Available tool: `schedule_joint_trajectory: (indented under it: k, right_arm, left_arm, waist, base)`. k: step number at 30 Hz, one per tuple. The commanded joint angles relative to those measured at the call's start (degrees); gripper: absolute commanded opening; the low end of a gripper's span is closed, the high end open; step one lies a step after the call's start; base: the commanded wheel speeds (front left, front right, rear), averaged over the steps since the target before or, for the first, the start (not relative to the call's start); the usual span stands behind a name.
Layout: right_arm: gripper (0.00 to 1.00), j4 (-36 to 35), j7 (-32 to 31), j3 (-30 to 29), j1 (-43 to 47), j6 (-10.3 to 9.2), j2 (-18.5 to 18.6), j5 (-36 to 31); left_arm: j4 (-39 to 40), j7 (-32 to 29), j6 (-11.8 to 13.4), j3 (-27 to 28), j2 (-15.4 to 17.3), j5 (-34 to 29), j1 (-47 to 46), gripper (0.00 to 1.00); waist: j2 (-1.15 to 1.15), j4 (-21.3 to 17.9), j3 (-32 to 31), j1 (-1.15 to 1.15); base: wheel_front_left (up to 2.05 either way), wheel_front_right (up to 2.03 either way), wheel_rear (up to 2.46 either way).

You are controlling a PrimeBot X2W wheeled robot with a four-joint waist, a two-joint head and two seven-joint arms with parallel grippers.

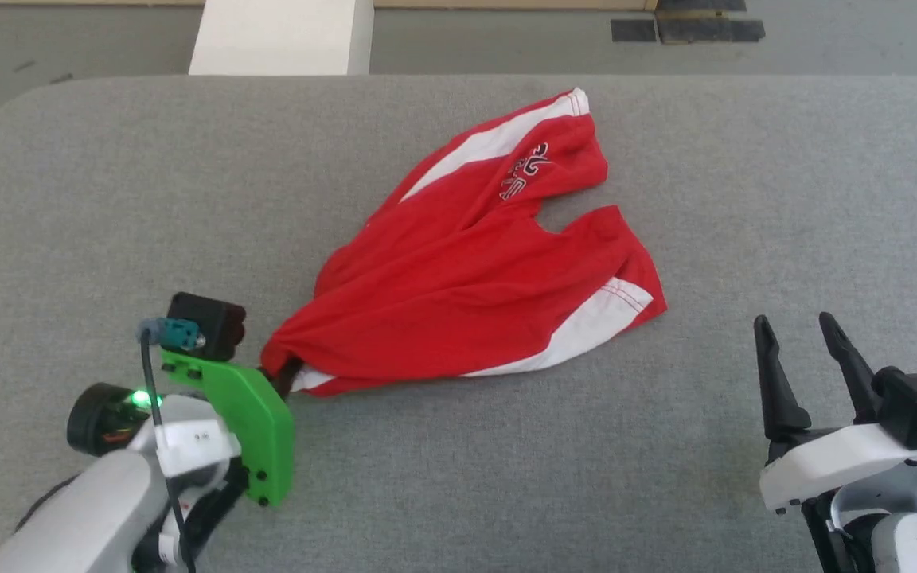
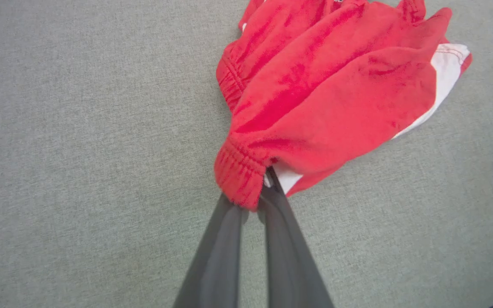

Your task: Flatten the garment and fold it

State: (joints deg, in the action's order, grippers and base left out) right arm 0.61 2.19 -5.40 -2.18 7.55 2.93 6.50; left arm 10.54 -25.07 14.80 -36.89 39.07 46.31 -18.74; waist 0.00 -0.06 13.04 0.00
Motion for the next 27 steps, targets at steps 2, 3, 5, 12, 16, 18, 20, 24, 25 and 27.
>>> schedule_joint_trajectory:
  k: [2, 3, 5, 12, 16, 18, 20, 24, 25, 27]
  right_arm:
    - [1.0, -0.1, 0.0, 0.0, -0.6, -0.06, 0.0, -0.5]
    - [1.0, -0.1, 0.0, 0.0, -0.6, -0.06, 0.0, -0.5]
    - [1.0, 0.0, 0.1, -0.1, -0.5, -0.06, 0.0, -0.6]
    - [1.0, 0.5, 0.1, -0.4, -0.4, -0.06, 0.0, -0.5]
    - [1.0, 1.0, -0.1, -0.5, -0.2, -0.06, 0.0, -0.4]
    - [1.0, 1.2, -0.1, -0.7, -0.1, -0.06, 0.0, -0.3]
    - [1.0, 1.4, -0.3, -1.1, 0.4, -0.06, 0.0, -0.3]
    - [1.0, 1.2, -0.6, -1.4, 0.8, -0.06, 0.0, -0.4]
    - [1.0, 1.1, -0.7, -1.5, 0.9, -0.06, 0.0, -0.3]
    - [1.0, 0.9, -0.8, -1.5, 1.1, -0.06, 0.0, -0.2]
  left_arm:
    - [-3.7, -0.3, -1.6, -0.4, -0.3, 0.8, -1.8, 0.0]
    - [-5.1, -0.2, -1.8, -0.4, -0.7, 1.1, -2.0, 0.0]
    - [-7.6, -0.1, -1.7, -0.2, -1.7, 1.9, -2.3, 1.0]
    - [-12.6, 1.6, -1.1, -0.3, -3.8, 1.7, -2.6, 1.0]
    - [-12.5, 3.7, -0.7, 0.1, -3.9, 1.0, -2.4, 1.0]
    - [-11.8, 4.7, -0.4, 0.5, -3.7, 0.7, -2.1, 1.0]
    - [-9.6, 6.6, 0.7, 1.5, -3.2, 0.4, -1.0, 1.0]
    - [-7.2, 10.2, 2.8, 3.3, -2.5, -1.1, -0.2, 1.0]
    - [-6.7, 12.0, 3.4, 4.0, -2.5, -2.0, -0.2, 1.0]
    - [-6.1, 17.6, 4.8, 5.5, -3.0, -4.5, -0.4, 1.0]
  waist:
    - [0.0, -1.0, 1.9, 0.0]
    - [0.0, -1.1, 2.0, 0.0]
    - [0.0, -1.1, 2.3, 0.0]
    - [0.0, 0.0, 1.5, 0.0]
    - [0.0, 1.0, -0.3, 0.0]
    - [0.0, 1.6, -1.2, 0.0]
    - [0.0, 2.8, -2.9, 0.0]
    - [0.0, 3.7, -4.0, 0.0]
    - [0.0, 3.9, -4.2, 0.0]
    - [0.0, 4.2, -4.5, 0.0]
  base:
    - [0.0, 0.0, 0.0]
    - [0.0, 0.0, 0.0]
    - [0.0, 0.0, 0.0]
    - [0.0, 0.0, 0.0]
    - [0.0, 0.0, 0.0]
    - [0.0, 0.0, 0.0]
    - [0.0, 0.0, 0.0]
    - [0.0, 0.0, 0.0]
    - [0.0, 0.0, 0.0]
    - [0.0, 0.0, 0.0]
